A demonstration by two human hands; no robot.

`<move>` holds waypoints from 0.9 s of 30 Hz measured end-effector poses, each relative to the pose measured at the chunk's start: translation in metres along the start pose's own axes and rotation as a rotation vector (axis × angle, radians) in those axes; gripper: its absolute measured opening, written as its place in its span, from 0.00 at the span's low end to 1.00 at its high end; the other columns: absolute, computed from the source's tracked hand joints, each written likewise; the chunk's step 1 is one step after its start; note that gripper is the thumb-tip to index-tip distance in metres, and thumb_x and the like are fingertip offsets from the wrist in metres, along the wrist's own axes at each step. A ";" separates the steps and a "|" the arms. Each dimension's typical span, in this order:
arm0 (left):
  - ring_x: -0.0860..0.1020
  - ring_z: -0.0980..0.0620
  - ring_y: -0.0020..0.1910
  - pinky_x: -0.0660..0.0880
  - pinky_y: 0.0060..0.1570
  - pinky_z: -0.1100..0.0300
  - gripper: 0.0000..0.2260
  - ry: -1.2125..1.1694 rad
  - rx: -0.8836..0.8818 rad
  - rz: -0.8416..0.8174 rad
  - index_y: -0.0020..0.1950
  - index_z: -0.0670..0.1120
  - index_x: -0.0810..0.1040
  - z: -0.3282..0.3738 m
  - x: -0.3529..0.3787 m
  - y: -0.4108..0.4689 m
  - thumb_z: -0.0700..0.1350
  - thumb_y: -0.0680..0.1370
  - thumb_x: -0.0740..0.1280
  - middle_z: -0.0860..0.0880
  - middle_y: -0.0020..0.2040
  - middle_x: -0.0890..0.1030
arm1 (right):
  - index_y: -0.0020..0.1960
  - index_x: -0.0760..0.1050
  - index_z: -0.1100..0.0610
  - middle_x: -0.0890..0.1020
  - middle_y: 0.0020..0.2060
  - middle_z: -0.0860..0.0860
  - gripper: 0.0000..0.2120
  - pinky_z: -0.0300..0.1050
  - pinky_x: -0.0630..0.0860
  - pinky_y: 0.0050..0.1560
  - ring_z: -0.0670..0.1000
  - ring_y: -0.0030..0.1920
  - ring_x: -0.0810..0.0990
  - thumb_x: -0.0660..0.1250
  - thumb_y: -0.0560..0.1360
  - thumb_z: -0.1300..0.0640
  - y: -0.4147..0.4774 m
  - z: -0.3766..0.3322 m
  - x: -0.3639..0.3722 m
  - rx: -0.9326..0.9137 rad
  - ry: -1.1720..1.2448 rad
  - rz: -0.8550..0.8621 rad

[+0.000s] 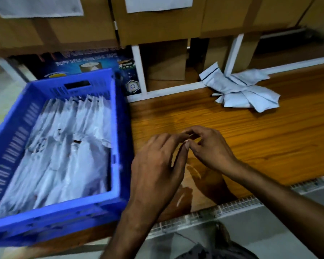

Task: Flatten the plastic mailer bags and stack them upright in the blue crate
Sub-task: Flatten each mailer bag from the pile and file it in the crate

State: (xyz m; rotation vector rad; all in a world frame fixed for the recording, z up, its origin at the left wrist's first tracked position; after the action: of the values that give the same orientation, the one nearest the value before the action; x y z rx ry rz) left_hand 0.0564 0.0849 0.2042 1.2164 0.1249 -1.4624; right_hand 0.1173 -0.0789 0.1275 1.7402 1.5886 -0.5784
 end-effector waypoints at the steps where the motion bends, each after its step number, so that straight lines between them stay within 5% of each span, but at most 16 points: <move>1: 0.79 0.55 0.53 0.75 0.45 0.56 0.08 -0.025 -0.022 0.001 0.60 0.52 0.81 0.009 0.018 0.007 0.52 0.85 0.66 0.56 0.55 0.82 | 0.60 0.80 0.47 0.83 0.54 0.41 0.10 0.49 0.81 0.51 0.41 0.53 0.81 0.69 0.80 0.51 0.005 0.022 -0.010 0.033 0.005 -0.008; 7: 0.78 0.55 0.52 0.74 0.45 0.57 0.08 -0.045 -0.192 -0.125 0.59 0.55 0.81 0.017 0.167 0.052 0.54 0.84 0.65 0.58 0.57 0.83 | 0.60 0.80 0.49 0.83 0.53 0.45 0.10 0.45 0.79 0.50 0.46 0.53 0.81 0.69 0.79 0.54 0.052 0.144 -0.080 0.138 -0.078 -0.034; 10: 0.76 0.50 0.64 0.75 0.58 0.54 0.14 -0.026 -0.284 -0.237 0.67 0.53 0.78 -0.007 0.238 0.065 0.55 0.83 0.65 0.53 0.65 0.80 | 0.62 0.79 0.51 0.83 0.56 0.50 0.14 0.48 0.78 0.55 0.52 0.57 0.81 0.69 0.78 0.53 0.095 0.180 -0.102 0.094 -0.165 -0.005; 13: 0.64 0.47 0.78 0.62 0.74 0.49 0.28 0.117 -0.355 -0.363 0.80 0.52 0.65 -0.029 0.286 0.070 0.63 0.83 0.59 0.49 0.79 0.67 | 0.67 0.75 0.54 0.79 0.62 0.56 0.19 0.51 0.73 0.59 0.58 0.65 0.75 0.68 0.78 0.50 0.144 0.200 -0.112 0.035 -0.271 0.019; 18: 0.40 0.54 0.83 0.40 0.79 0.52 0.35 0.271 -0.415 -0.430 0.85 0.56 0.49 -0.050 0.319 0.065 0.72 0.82 0.45 0.54 0.85 0.45 | 0.69 0.73 0.58 0.76 0.66 0.59 0.25 0.57 0.70 0.64 0.62 0.67 0.71 0.65 0.79 0.44 0.215 0.225 -0.116 0.029 -0.453 0.092; 22: 0.40 0.55 0.83 0.41 0.80 0.51 0.34 0.315 -0.429 -0.406 0.84 0.58 0.50 -0.053 0.321 0.067 0.72 0.82 0.45 0.56 0.85 0.46 | 0.74 0.67 0.62 0.72 0.70 0.63 0.32 0.59 0.68 0.68 0.65 0.70 0.69 0.64 0.80 0.41 0.249 0.249 -0.083 -0.058 -0.546 -0.046; 27: 0.43 0.57 0.83 0.44 0.80 0.51 0.34 0.310 -0.445 -0.388 0.84 0.59 0.53 -0.055 0.318 0.068 0.73 0.81 0.47 0.57 0.84 0.49 | 0.82 0.48 0.54 0.56 0.80 0.61 0.39 0.63 0.55 0.76 0.64 0.78 0.56 0.59 0.81 0.36 0.281 0.270 -0.053 0.171 -0.584 -0.208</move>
State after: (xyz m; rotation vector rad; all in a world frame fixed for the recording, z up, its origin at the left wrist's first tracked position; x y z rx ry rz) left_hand 0.2091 -0.1133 -0.0108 1.0730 0.8915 -1.4553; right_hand 0.4199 -0.3163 0.0449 1.3485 1.3266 -1.2284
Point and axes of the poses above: each hand's wrist, its own y-axis towards the middle knuckle, its own x-axis out of the palm, z = x × y, the point moved 7 cm from there along y, towards the middle knuckle
